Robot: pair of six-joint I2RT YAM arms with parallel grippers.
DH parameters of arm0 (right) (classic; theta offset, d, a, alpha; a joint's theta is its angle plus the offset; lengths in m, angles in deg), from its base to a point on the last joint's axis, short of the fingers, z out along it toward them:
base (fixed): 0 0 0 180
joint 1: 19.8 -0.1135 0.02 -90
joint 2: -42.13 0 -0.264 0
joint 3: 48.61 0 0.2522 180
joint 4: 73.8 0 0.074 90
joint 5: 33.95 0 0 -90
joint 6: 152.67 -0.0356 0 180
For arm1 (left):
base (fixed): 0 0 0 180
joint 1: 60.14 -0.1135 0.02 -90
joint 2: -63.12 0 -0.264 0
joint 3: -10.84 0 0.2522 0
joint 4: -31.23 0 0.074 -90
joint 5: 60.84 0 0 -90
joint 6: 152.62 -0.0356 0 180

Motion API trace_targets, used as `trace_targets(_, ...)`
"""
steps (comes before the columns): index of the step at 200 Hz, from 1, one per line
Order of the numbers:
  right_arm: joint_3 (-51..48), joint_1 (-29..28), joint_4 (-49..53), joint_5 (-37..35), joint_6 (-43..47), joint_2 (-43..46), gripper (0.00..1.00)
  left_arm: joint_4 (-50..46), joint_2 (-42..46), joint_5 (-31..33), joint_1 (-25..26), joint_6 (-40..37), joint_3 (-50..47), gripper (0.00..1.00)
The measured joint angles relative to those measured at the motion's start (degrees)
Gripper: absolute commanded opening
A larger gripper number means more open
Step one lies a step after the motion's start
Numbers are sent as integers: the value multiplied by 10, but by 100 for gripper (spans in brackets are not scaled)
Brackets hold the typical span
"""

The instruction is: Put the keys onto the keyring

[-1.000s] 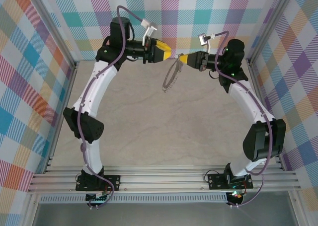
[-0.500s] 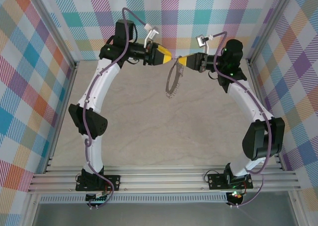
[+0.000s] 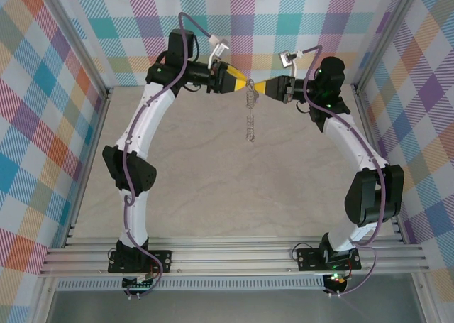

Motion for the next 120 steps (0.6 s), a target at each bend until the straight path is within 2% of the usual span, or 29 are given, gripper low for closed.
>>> trace_targets(120, 0, 0, -3, 0, 0, 0, 0, -5, -8, -7, 18, 0, 21, 35)
